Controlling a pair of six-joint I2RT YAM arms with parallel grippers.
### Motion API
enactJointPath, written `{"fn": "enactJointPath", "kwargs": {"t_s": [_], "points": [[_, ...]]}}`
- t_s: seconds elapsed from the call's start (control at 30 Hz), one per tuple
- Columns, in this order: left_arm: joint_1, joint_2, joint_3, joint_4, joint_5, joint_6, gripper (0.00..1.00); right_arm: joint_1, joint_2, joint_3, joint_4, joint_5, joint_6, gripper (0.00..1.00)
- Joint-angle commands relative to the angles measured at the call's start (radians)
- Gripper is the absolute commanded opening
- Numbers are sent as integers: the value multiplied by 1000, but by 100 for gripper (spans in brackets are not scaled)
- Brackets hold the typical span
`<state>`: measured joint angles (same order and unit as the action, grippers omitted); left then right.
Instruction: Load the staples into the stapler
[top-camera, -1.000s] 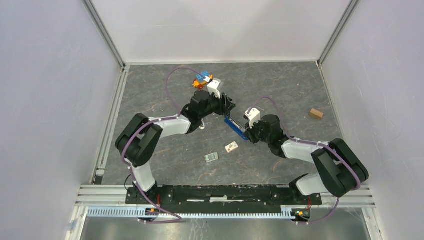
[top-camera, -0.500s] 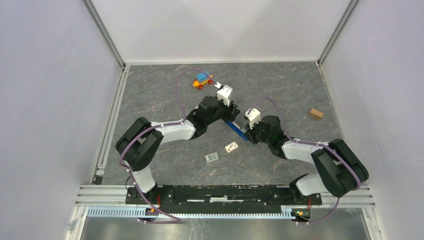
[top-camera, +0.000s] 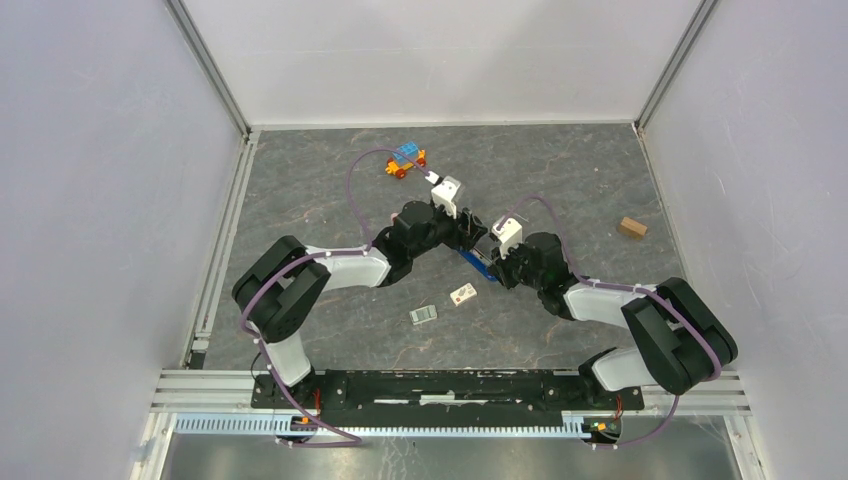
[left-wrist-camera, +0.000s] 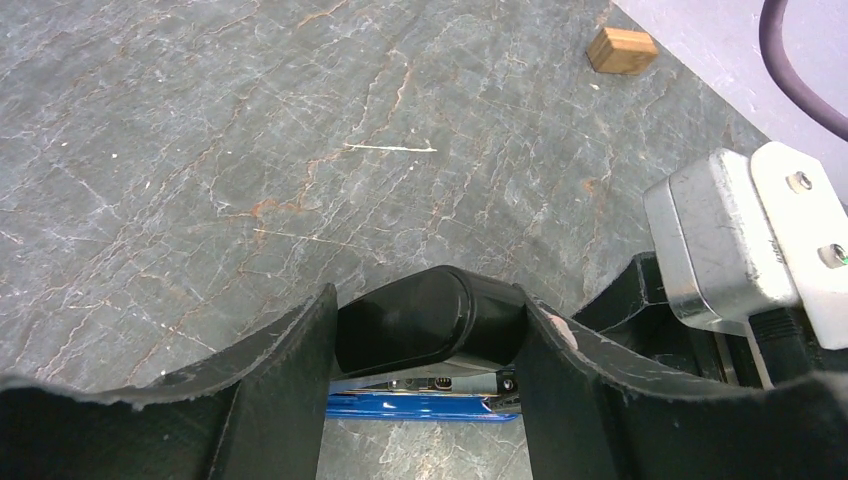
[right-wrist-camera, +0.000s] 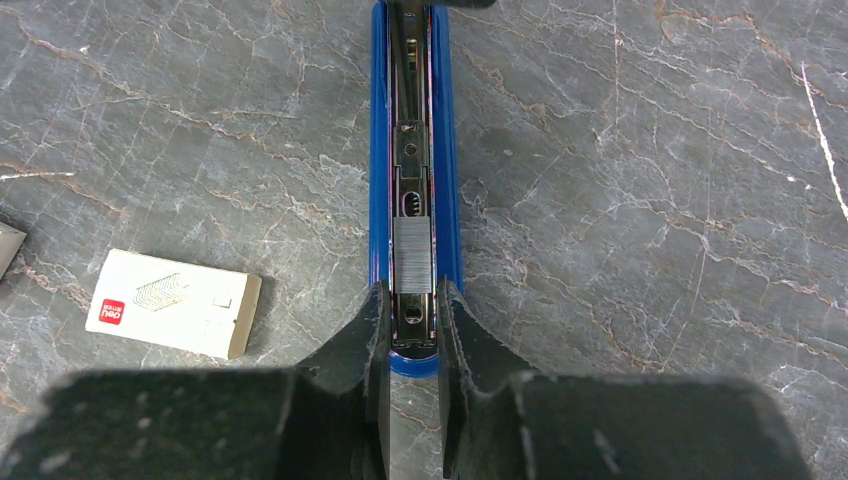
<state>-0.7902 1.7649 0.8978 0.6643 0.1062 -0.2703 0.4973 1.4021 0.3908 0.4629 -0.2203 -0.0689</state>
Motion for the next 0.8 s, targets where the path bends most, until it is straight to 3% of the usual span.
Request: {"fn": "enactJointPath", "kwargs": {"t_s": [0.0, 0.77], "points": [[-47, -4, -22, 0, 133, -158, 66, 1, 11, -12, 85, -16, 37, 0], [-91, 45, -51, 56, 172, -245, 61, 1, 25, -7, 95, -19, 37, 0]]}}
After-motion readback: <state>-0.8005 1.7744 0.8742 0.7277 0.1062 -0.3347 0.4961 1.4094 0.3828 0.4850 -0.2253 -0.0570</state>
